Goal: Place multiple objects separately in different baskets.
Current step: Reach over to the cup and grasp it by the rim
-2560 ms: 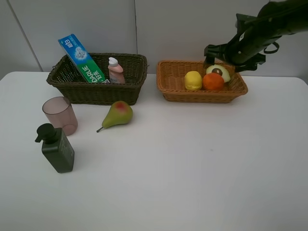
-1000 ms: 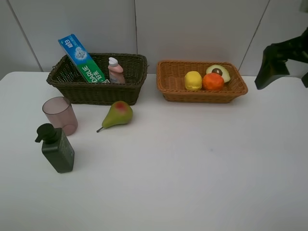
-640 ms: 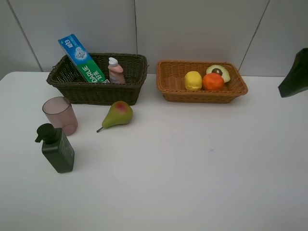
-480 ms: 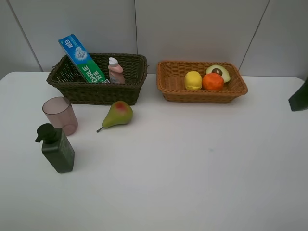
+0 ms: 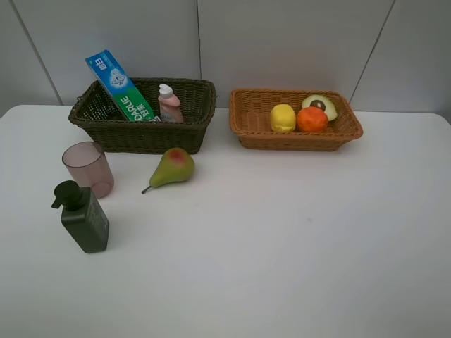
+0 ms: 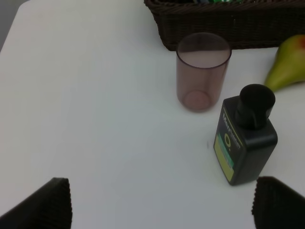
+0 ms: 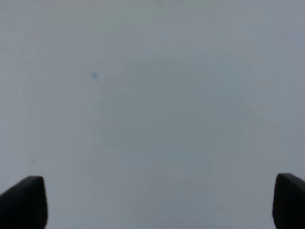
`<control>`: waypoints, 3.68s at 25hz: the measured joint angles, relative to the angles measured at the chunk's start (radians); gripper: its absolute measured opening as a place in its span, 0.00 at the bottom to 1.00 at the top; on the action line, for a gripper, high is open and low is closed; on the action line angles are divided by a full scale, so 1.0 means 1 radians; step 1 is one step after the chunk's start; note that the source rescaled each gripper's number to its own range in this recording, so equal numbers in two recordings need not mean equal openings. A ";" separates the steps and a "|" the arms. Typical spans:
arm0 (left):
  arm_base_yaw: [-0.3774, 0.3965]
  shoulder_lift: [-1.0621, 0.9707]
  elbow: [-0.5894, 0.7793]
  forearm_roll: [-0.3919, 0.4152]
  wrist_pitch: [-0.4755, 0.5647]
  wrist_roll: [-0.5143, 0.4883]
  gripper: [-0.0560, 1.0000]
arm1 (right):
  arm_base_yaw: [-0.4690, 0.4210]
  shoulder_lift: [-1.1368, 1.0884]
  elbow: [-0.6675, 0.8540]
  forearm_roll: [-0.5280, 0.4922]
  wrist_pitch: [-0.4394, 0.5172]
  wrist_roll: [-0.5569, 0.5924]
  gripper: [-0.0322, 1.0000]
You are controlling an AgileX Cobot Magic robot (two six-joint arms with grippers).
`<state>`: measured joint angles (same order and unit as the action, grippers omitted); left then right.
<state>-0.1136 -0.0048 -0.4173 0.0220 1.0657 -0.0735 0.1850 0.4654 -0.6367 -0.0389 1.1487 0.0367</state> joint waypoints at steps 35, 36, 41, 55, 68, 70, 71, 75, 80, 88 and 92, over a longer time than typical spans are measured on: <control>0.000 0.000 0.000 0.000 0.000 0.000 1.00 | -0.270 -0.468 0.119 0.004 -0.096 0.004 1.00; 0.000 0.000 0.000 0.000 0.000 0.000 1.00 | -0.270 -0.468 0.119 0.004 -0.096 0.004 1.00; 0.000 0.000 0.000 0.000 0.000 0.000 1.00 | -0.270 -0.468 0.119 0.004 -0.096 0.003 1.00; 0.000 0.000 0.000 0.000 0.000 0.000 1.00 | -0.270 -0.468 0.119 0.004 -0.096 0.003 1.00; 0.000 0.000 0.000 0.000 0.000 0.000 1.00 | -0.270 -0.468 0.119 0.004 -0.096 0.003 1.00; 0.000 0.000 0.000 0.000 0.000 0.000 1.00 | -0.270 -0.468 0.119 0.004 -0.096 0.003 1.00; 0.000 0.000 0.000 0.000 0.000 0.000 1.00 | -0.270 -0.468 0.119 0.004 -0.096 0.003 1.00; 0.000 0.000 0.000 -0.001 0.000 0.000 1.00 | -0.270 -0.468 0.119 0.004 -0.096 0.003 1.00; 0.000 0.000 -0.002 -0.008 0.000 0.000 1.00 | -0.270 -0.468 0.119 0.004 -0.096 0.003 1.00; 0.000 0.144 -0.134 -0.011 0.020 0.000 1.00 | -0.270 -0.468 0.119 0.004 -0.097 0.003 1.00; 0.000 0.278 -0.235 -0.016 0.020 0.000 1.00 | -0.270 -0.468 0.119 0.004 -0.097 0.003 1.00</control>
<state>-0.1136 0.2729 -0.6520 0.0056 1.0858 -0.0735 -0.0846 -0.0031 -0.5172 -0.0346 1.0518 0.0400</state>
